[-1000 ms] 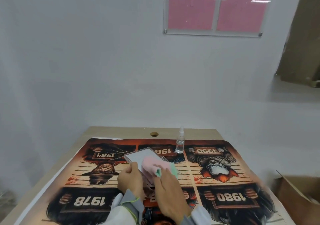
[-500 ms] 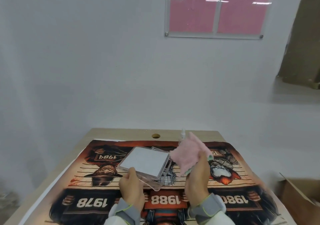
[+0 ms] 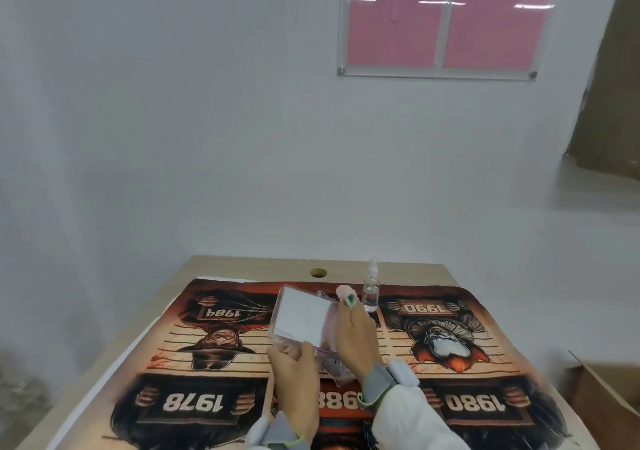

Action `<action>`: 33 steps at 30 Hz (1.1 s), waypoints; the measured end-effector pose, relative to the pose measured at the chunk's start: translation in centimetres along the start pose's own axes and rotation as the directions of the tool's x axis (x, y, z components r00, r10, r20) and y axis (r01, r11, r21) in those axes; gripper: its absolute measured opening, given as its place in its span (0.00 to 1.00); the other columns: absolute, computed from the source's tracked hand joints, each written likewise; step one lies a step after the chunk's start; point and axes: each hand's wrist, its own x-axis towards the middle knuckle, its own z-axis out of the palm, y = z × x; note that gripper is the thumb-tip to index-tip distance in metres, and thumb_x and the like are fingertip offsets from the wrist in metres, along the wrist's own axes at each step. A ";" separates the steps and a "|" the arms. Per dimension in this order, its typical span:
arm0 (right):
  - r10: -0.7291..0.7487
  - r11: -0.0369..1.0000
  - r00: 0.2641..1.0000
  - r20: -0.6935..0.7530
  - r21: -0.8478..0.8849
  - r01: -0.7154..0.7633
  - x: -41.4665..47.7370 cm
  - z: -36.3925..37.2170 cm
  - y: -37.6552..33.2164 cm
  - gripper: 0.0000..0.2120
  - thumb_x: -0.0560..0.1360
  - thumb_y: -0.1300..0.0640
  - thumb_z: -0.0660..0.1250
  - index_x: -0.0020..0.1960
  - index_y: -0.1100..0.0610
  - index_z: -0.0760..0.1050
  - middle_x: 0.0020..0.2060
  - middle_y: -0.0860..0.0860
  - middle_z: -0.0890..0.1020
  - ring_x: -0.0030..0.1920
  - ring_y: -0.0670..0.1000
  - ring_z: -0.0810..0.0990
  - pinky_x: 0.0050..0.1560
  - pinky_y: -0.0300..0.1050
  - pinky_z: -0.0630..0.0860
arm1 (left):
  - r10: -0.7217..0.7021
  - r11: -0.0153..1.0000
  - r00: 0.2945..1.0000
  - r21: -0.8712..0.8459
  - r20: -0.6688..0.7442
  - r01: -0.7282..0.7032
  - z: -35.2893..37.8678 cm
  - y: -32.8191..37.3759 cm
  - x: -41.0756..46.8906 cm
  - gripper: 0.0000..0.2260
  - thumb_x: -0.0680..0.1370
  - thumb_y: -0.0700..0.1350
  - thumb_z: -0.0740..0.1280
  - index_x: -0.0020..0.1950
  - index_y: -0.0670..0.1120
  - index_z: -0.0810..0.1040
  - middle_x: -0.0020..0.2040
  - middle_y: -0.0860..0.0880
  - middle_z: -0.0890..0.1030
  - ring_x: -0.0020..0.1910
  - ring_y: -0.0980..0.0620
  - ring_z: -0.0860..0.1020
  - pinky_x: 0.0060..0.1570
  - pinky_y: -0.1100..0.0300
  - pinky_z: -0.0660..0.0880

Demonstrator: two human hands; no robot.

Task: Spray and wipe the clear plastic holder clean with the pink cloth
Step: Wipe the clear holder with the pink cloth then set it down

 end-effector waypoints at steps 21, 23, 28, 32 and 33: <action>0.155 0.581 0.917 0.368 0.717 -0.386 0.9 0.5 -5.8 0.16 0.85 0.53 0.59 0.59 0.63 0.79 0.59 0.60 0.83 0.61 0.60 0.82 0.67 0.55 0.78 | 0.177 0.951 0.967 0.220 0.182 -0.215 -0.5 1.2 0.5 0.13 0.82 0.34 0.61 0.60 0.49 0.78 0.44 0.48 0.87 0.46 0.42 0.86 0.50 0.44 0.82; 0.237 0.510 0.936 0.262 0.786 -0.349 1.4 -0.8 -5.3 0.16 0.84 0.51 0.60 0.60 0.61 0.80 0.58 0.60 0.84 0.61 0.60 0.82 0.66 0.58 0.78 | 0.138 0.967 0.971 0.187 0.197 -0.175 -0.7 1.4 0.9 0.13 0.83 0.34 0.60 0.62 0.48 0.77 0.49 0.44 0.88 0.50 0.41 0.86 0.55 0.40 0.82; 0.266 0.813 0.962 -0.064 0.551 -0.188 2.0 -2.8 -2.9 0.22 0.83 0.40 0.56 0.67 0.53 0.75 0.59 0.54 0.81 0.55 0.54 0.77 0.59 0.56 0.76 | 0.052 0.992 0.982 0.101 0.179 -0.071 -0.7 2.0 1.6 0.12 0.84 0.36 0.60 0.62 0.50 0.75 0.58 0.44 0.84 0.56 0.47 0.84 0.52 0.51 0.84; 0.200 0.933 0.979 -0.031 0.311 -0.181 0.0 -1.3 -1.1 0.18 0.85 0.40 0.51 0.53 0.52 0.72 0.38 0.50 0.74 0.35 0.48 0.72 0.36 0.45 0.70 | 0.070 0.992 0.984 0.088 0.164 -0.085 0.1 2.0 1.5 0.18 0.84 0.35 0.60 0.74 0.43 0.70 0.63 0.40 0.82 0.60 0.42 0.83 0.61 0.42 0.81; 0.181 0.950 0.983 0.019 0.254 -0.180 -0.6 -0.7 -0.8 0.18 0.86 0.42 0.52 0.51 0.52 0.72 0.39 0.51 0.76 0.35 0.49 0.74 0.36 0.46 0.72 | 0.075 0.992 0.983 0.086 0.166 -0.091 0.2 1.9 1.4 0.17 0.84 0.35 0.60 0.73 0.43 0.70 0.63 0.40 0.82 0.60 0.42 0.83 0.61 0.41 0.81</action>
